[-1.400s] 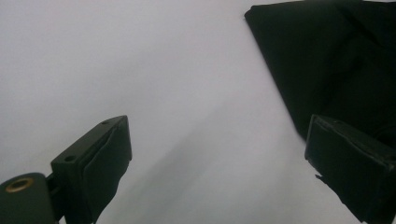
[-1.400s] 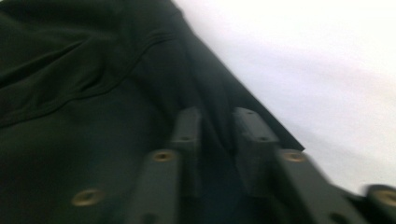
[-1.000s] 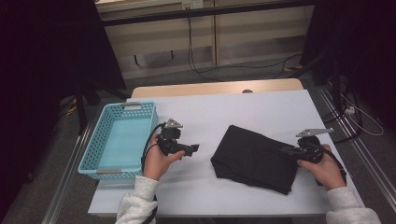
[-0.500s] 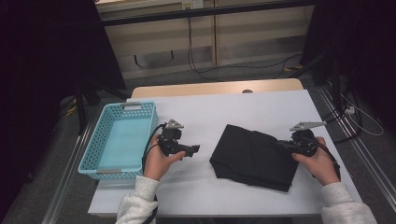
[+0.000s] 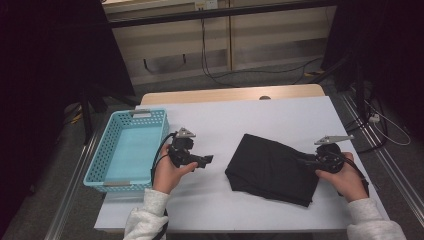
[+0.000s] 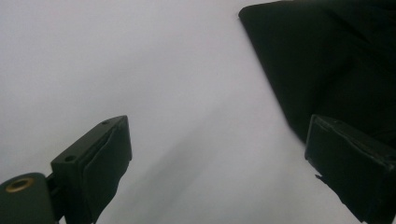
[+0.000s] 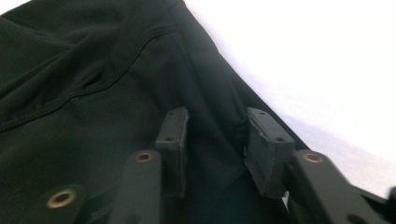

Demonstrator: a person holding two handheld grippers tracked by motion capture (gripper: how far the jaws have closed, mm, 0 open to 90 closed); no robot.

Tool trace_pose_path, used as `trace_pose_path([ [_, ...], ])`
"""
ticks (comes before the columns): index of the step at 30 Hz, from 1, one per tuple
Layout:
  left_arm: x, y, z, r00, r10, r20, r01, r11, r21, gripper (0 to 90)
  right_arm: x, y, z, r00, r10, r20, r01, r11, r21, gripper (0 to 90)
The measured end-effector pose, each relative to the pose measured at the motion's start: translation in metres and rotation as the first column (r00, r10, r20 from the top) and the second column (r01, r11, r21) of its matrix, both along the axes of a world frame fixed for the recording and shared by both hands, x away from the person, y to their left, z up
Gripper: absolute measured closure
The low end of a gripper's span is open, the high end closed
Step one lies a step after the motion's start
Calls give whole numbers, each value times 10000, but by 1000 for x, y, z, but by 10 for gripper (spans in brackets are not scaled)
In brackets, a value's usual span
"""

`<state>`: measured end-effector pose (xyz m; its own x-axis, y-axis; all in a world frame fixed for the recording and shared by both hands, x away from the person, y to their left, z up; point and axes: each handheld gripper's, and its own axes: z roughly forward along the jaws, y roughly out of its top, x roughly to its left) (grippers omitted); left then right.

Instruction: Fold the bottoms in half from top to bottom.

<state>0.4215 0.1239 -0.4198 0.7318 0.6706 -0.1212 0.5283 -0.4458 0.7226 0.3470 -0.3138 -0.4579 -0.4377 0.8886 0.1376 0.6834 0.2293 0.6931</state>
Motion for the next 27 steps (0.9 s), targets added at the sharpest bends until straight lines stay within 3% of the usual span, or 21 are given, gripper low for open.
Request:
trace_pose_path([
  [2, 0, 0, 0, 10000, -39, -35, 40, 10000, 82, 72, 0, -1, -3, 9999, 164, -41, -161, 9983, 558, 802],
  [5, -1, -1, 2, 9999, -141, -48, 142, 9998, 117, 72, 1, -3, -5, 9996, 199, -186, -179, 9949, 990, 823],
  [7, -1, -3, 1, 9999, -144, 52, 143, 9998, 138, 72, 2, 0, -1, 9996, 259, -95, -251, 9967, 777, 829],
  [12, 0, -5, -1, 9999, -153, 9, 153, 9997, 168, 72, 10, 6, 5, 9991, 213, 376, -241, 9969, 753, 832],
  [14, -1, -6, -1, 9997, -228, -61, 229, 9996, 180, 72, 14, 7, 3, 9980, 105, 623, -122, 9995, 275, 830],
  [16, -2, -6, -1, 9997, -262, 33, 262, 9995, 166, 72, 14, 7, 2, 9993, 123, 362, -137, 9992, 378, 827],
  [18, -2, -5, 1, 9997, -257, 25, 257, 9996, 147, 72, 12, 7, 3, 9991, 146, 403, -152, 9998, 140, 826],
  [22, -3, -5, 1, 9997, -253, 17, 253, 9996, 130, 72, 4, 6, 16, 9986, 188, 496, -211, 9988, 453, 823],
  [25, -5, -6, 1, 9997, -237, 103, 236, 9997, 117, 72, -2, 3, 24, 9986, 299, 431, -308, 9993, 211, 816],
  [27, -7, -9, 0, 9996, -280, 68, 279, 9995, 117, 71, -4, -1, 20, 9992, 167, 369, -173, 9997, 153, 774],
])
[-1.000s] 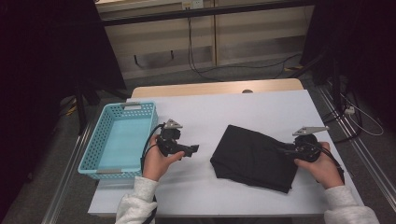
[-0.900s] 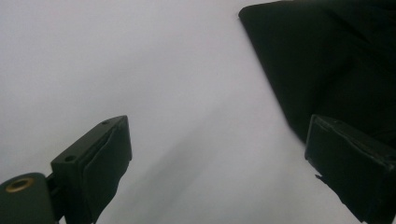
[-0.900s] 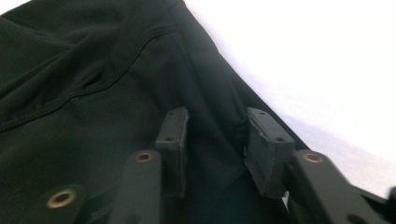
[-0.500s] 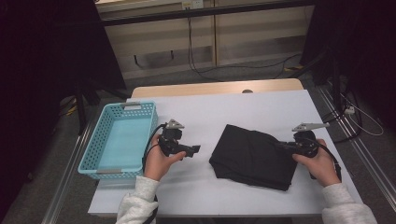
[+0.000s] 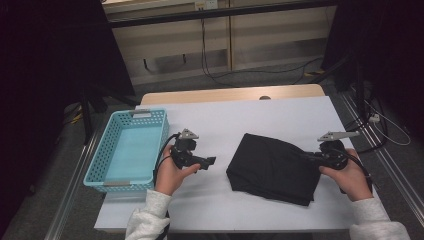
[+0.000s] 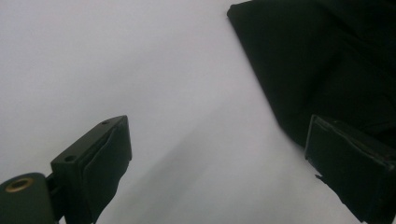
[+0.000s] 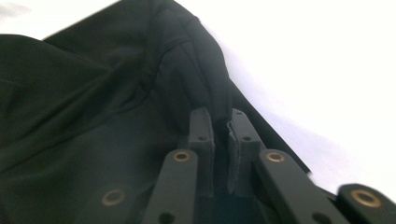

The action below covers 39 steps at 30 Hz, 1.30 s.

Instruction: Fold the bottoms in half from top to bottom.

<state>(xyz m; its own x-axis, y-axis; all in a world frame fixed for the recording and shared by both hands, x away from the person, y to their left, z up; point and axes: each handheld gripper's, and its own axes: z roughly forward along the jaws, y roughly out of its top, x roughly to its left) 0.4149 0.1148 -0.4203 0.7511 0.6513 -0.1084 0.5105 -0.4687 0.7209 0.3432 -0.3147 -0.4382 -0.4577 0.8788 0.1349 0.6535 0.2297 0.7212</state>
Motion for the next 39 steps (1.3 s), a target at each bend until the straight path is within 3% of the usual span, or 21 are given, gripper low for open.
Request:
trace_pose_path([
  [2, -2, -2, 0, 10000, -40, 64, 41, 10000, -60, 72, 0, -2, -7, 10000, 1, 31, -1, 10000, 31, 622],
  [4, -4, -4, -1, 10000, -13, 79, 14, 9999, -118, 72, 0, 0, -10, 9999, 120, 1, -120, 9999, -124, 568],
  [12, -16, -19, -10, 9987, -445, -262, 439, 9987, -240, 59, 1, 13, -3, 9969, 92, 779, -106, 9998, 168, 343],
  [15, -20, -21, -14, 9980, -543, -313, 540, 9985, -87, 52, 1, 21, -2, 9959, 67, 906, -84, 9998, 181, 271],
  [20, -24, -23, -18, 9976, -511, -470, 502, 9985, -197, 46, 1, 28, -3, 9948, -123, 1013, 99, 9997, 237, 193],
  [26, -27, -28, -18, 9976, -637, -275, 628, 9975, -329, 42, 1, 30, -2, 9931, -302, 1132, 266, 9991, 340, 141],
  [29, -28, -29, -18, 9976, -652, -221, 644, 9973, -363, 57, 1, 33, -2, 9923, -501, 1132, 435, 9973, 597, 43],
  [39, -36, -38, -25, 9962, -830, -271, 829, 9966, -35, 89, 0, 41, -4, 9938, -296, 1070, 255, 9989, 397, 60],
])
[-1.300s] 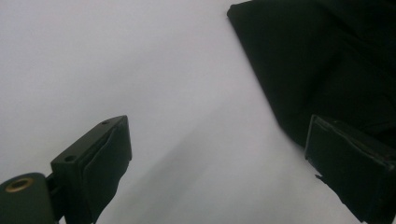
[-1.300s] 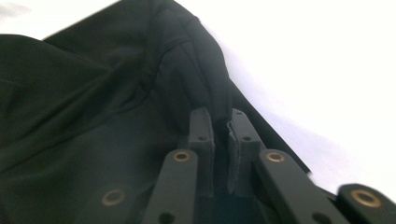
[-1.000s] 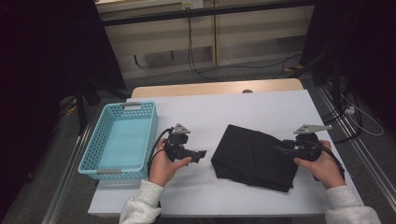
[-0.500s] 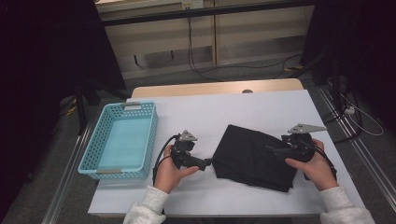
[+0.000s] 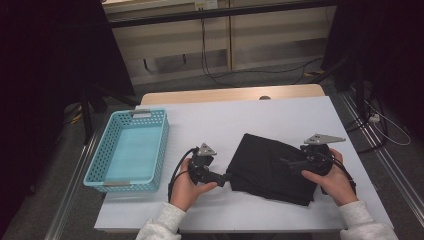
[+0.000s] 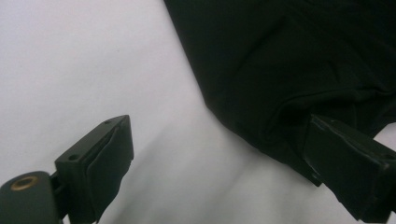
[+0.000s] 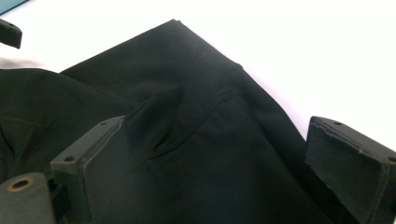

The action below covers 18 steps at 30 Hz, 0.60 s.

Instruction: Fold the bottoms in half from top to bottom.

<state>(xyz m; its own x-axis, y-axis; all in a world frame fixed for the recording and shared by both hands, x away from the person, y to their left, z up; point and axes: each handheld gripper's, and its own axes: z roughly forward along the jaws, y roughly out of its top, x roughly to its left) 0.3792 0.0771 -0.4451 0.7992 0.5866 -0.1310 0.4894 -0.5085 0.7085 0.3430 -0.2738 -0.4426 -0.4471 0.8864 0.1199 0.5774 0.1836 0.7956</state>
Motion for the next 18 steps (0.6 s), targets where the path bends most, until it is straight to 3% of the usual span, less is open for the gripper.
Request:
trace_pose_path([
  [4, -1, -2, -4, 9999, -70, -101, 68, 9999, -151, 95, 0, 1, 1, 9999, 100, 87, -100, 9999, -14, 61],
  [10, -4, -6, -8, 9999, -117, 83, 117, 9999, -4, 125, 0, 2, 0, 9999, 107, 135, -105, 9998, -162, 72],
  [18, -6, -10, -12, 9998, -175, 31, 175, 9998, 125, 165, 0, 3, -2, 9999, 130, 110, -128, 9997, -218, 74],
])
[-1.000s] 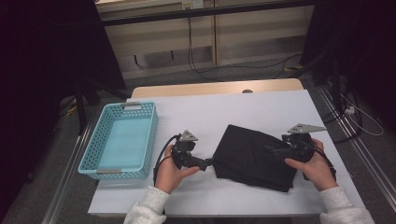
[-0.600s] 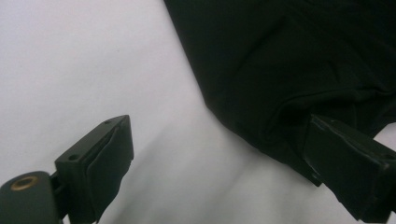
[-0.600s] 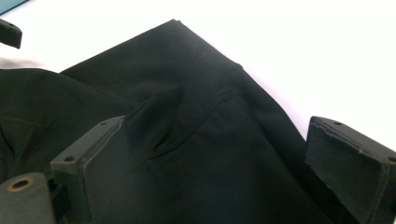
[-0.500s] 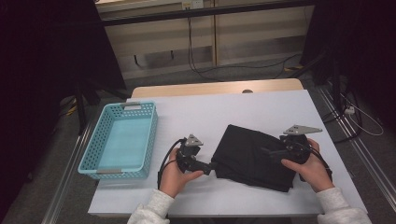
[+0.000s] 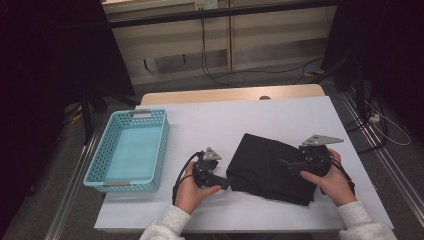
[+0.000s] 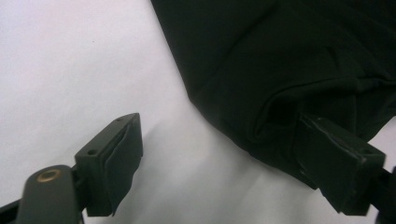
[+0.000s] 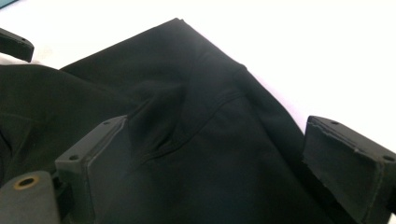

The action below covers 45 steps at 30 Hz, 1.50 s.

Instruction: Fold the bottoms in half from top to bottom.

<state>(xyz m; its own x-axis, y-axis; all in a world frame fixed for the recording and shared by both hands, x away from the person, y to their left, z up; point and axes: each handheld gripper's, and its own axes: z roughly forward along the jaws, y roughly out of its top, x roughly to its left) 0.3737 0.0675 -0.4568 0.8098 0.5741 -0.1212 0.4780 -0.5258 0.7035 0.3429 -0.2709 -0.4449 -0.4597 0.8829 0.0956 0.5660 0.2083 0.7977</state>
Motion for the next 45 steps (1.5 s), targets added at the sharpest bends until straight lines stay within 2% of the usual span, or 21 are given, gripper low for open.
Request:
trace_pose_path([
  [2, 0, 0, 0, 9998, 30, 184, -33, 9998, 171, 182, 0, 1, 0, 10000, 37, -44, -37, 10000, -15, 74],
  [4, -1, 0, 1, 10000, 70, 35, -70, 10000, 11, 208, 0, 1, 0, 10000, 90, -15, -90, 10000, -11, 77],
  [6, -2, -1, 0, 10000, 39, 38, -39, 9999, 99, 223, 0, 1, 0, 10000, 82, 31, -82, 10000, 13, 77],
  [9, -3, -1, -3, 10000, 38, -92, -38, 10000, -17, 242, -1, 0, 1, 9999, 94, 50, -95, 9999, 69, 77],
  [15, -6, -2, -3, 9998, 87, -154, -88, 10000, -42, 274, -1, -1, 1, 9999, 76, 70, -76, 10000, 24, 78],
  [18, -8, -2, -4, 9999, 140, -22, -140, 9999, -23, 316, -1, -1, 0, 9998, 187, 12, -187, 9998, 9, 78],
  [21, -11, -4, -3, 9998, 113, 135, -115, 9997, 199, 360, -1, -2, 0, 9998, 199, 3, -199, 9998, 1, 78],
  [25, -12, -6, -2, 9999, 129, 63, -131, 9995, 297, 427, -1, -2, 0, 9999, 142, -15, -142, 9999, -8, 81],
  [28, -12, -5, -1, 9996, 276, -75, -274, 9993, 239, 533, -1, 0, 0, 9999, 159, 29, -159, 9999, -24, 83],
  [37, -12, -5, 0, 9977, 458, -492, -451, 9989, 159, 661, -1, -2, 1, 9998, 205, 43, -205, 9998, 33, 83],
  [39, -12, -5, 1, 9960, 530, -715, -524, 9986, 114, 698, 0, -1, 0, 9997, 253, 28, -254, 9996, 81, 82],
  [41, -12, -5, 1, 9933, 483, -1046, -490, 9988, -39, 790, 1, 0, -1, 9996, 287, -14, -287, 9996, 67, 82],
  [43, -13, -6, 1, 9933, 500, -1041, -501, 9987, 10, 795, 2, -1, -2, 9996, 284, -19, -284, 9996, 75, 82],
  [45, -12, -5, 0, 9910, 535, -1228, -561, 9983, -174, 819, 2, -2, -2, 9998, 211, -29, -210, 9997, 108, 82],
])
